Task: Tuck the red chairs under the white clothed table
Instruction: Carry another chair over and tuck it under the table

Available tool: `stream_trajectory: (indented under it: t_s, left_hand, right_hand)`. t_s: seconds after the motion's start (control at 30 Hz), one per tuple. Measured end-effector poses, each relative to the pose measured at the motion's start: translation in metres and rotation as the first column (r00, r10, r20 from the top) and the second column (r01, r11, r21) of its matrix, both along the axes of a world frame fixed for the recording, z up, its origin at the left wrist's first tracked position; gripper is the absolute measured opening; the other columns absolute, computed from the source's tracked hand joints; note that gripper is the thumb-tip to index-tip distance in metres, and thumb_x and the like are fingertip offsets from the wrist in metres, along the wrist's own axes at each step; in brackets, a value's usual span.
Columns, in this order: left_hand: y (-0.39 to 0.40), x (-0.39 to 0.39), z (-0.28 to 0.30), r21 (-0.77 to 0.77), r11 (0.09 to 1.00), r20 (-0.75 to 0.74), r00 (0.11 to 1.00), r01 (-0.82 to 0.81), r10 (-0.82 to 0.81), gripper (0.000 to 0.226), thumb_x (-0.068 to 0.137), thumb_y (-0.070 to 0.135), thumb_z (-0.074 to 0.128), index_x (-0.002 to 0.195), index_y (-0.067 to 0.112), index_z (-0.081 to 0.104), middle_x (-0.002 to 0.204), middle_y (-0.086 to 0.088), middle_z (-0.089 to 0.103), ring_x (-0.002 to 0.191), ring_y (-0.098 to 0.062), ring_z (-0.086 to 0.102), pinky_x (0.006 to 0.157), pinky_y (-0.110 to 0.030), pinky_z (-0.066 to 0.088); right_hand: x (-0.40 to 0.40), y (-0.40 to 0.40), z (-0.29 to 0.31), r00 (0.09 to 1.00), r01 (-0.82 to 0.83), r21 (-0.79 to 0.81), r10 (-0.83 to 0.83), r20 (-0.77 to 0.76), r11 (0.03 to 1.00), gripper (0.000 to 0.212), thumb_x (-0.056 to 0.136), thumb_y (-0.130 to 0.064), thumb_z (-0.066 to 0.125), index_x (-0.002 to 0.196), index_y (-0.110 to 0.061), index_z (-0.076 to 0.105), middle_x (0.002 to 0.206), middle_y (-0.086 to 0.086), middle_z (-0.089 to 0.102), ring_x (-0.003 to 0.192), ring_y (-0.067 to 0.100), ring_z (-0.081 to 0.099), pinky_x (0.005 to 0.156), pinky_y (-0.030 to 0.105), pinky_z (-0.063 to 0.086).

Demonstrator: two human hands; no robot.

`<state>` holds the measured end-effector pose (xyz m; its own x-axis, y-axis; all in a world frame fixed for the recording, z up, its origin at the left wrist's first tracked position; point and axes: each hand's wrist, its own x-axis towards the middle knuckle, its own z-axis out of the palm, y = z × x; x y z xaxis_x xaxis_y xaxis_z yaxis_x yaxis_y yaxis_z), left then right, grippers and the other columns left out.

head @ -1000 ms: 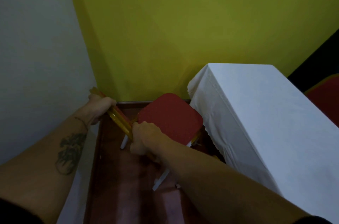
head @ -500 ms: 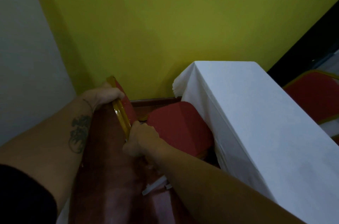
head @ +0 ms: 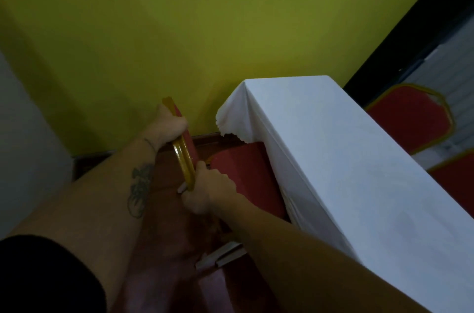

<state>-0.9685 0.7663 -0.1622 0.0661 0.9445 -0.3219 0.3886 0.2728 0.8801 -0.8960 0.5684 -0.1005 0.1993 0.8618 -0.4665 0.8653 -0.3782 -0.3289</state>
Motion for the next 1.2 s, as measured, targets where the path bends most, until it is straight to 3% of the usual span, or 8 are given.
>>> stream_trajectory:
  t_s: [0.13, 0.23, 0.5, 0.63, 0.77, 0.9, 1.07, 1.2]
  left_hand:
    - [-0.049, 0.049, 0.035, 0.023, 0.995, 0.06, 0.994, -0.094, 0.092, 0.052, 0.073, 0.016, 0.065, 0.124, 0.011, 0.052, 0.102, -0.007, 0.065, 0.093, -0.032, 0.065, 0.076, -0.037, 0.052]
    - [-0.061, 0.078, 0.035, 0.022, 0.989, 0.092, 0.985, -0.147, 0.144, 0.051, 0.077, 0.018, 0.058, 0.128, 0.015, 0.057, 0.105, -0.005, 0.068, 0.091, -0.031, 0.065, 0.073, -0.037, 0.049]
    - [-0.067, 0.083, 0.049, 0.152, 0.979, -0.107, 0.983, -0.133, 0.15, 0.041, 0.073, 0.022, 0.057, 0.111, 0.009, 0.063, 0.11, -0.012, 0.067, 0.1, -0.037, 0.066, 0.088, -0.046, 0.056]
    - [-0.097, 0.081, 0.056, 0.227, 0.974, -0.242, 0.967, -0.021, 0.077, 0.066, 0.094, 0.023, 0.049, 0.154, 0.004, 0.03, 0.151, -0.022, 0.043, 0.133, -0.042, 0.048, 0.103, -0.05, 0.043]
    - [-0.149, 0.078, 0.038, 0.163, 0.984, -0.078, 0.995, 0.067, -0.055, 0.093, 0.092, 0.025, 0.049, 0.16, 0.019, -0.014, 0.145, -0.021, 0.05, 0.12, -0.042, 0.058, 0.1, -0.051, 0.051]
    - [-0.161, 0.083, 0.035, -0.064, 0.988, -0.06, 0.988, 0.142, -0.145, 0.1, 0.086, 0.02, 0.051, 0.157, 0.017, -0.02, 0.146, -0.019, 0.047, 0.123, -0.04, 0.056, 0.103, -0.046, 0.049]
    - [-0.157, 0.095, 0.037, -0.11, 0.985, -0.006, 0.991, 0.135, -0.137, 0.108, 0.085, 0.012, 0.052, 0.154, 0.02, -0.031, 0.156, -0.017, 0.036, 0.122, -0.037, 0.057, 0.1, -0.05, 0.054]
    - [-0.148, 0.105, 0.044, -0.107, 0.979, -0.005, 0.984, 0.174, -0.176, 0.099, 0.099, 0.005, 0.05, 0.154, 0.012, -0.031, 0.136, -0.009, 0.039, 0.08, -0.016, 0.054, 0.069, -0.031, 0.051]
  right_hand:
    - [0.042, -0.003, 0.004, 0.997, 0.073, -0.041, -0.073, 0.007, 0.996, 0.058, 0.089, -0.036, 0.068, 0.138, -0.021, 0.042, 0.124, 0.01, 0.061, 0.114, 0.036, 0.063, 0.097, 0.052, 0.053]
    - [0.067, -0.01, 0.002, 0.99, 0.132, -0.035, -0.133, -0.036, 0.991, 0.054, 0.094, -0.032, 0.065, 0.14, -0.022, 0.039, 0.115, 0.008, 0.06, 0.103, 0.03, 0.067, 0.091, 0.05, 0.058]
    - [0.073, -0.027, -0.014, 0.99, 0.143, 0.061, -0.142, -0.017, 0.988, 0.063, 0.099, -0.041, 0.057, 0.151, -0.019, 0.029, 0.135, 0.013, 0.053, 0.117, 0.036, 0.061, 0.097, 0.054, 0.053]
    - [0.084, -0.065, -0.009, 0.997, 0.078, -0.099, -0.077, 0.014, 0.992, 0.071, 0.094, -0.032, 0.066, 0.153, -0.016, 0.029, 0.142, 0.014, 0.048, 0.125, 0.037, 0.055, 0.099, 0.05, 0.048]
    - [0.102, -0.113, -0.008, 0.989, -0.032, -0.237, 0.065, 0.134, 0.971, 0.063, 0.089, -0.041, 0.069, 0.14, -0.015, 0.044, 0.141, 0.014, 0.05, 0.127, 0.039, 0.054, 0.096, 0.045, 0.045]
    - [0.112, -0.137, -0.008, 0.988, -0.008, -0.292, 0.053, 0.144, 0.956, 0.05, 0.087, -0.041, 0.071, 0.127, -0.015, 0.055, 0.131, 0.013, 0.059, 0.117, 0.035, 0.061, 0.094, 0.042, 0.051]
    - [0.119, -0.124, -0.005, 0.99, -0.031, -0.221, 0.061, 0.13, 0.975, 0.028, 0.084, -0.025, 0.071, 0.11, -0.013, 0.068, 0.108, 0.008, 0.068, 0.09, 0.026, 0.067, 0.081, 0.039, 0.059]
    - [0.126, -0.122, -0.006, 0.992, 0.02, -0.172, 0.002, 0.127, 0.985, 0.032, 0.088, -0.028, 0.068, 0.116, -0.016, 0.056, 0.104, 0.004, 0.057, 0.09, 0.026, 0.058, 0.077, 0.039, 0.05]
